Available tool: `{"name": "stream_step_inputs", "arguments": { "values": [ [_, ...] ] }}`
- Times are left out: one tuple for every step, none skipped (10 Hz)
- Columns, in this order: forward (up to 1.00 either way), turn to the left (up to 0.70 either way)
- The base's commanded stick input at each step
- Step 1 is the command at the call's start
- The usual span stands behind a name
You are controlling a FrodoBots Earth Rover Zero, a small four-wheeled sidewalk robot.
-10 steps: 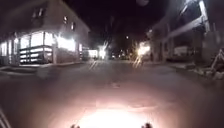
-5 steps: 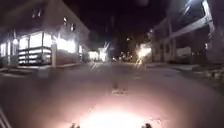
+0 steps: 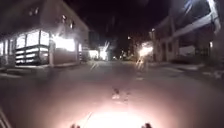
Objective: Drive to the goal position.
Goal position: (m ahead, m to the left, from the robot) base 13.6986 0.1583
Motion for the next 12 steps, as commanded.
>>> {"name": "stream_step_inputs", "arguments": {
  "values": [
    [0.7, 0.0],
    [0.7, 0.0],
    [0.7, 0.0],
    [0.7, -0.06],
    [0.7, -0.16],
    [0.7, -0.25],
    [0.7, -0.35],
    [0.7, -0.27],
    [0.7, -0.19],
    [0.7, -0.11],
    [0.7, -0.03],
    [0.7, 0.0]
  ]
}}
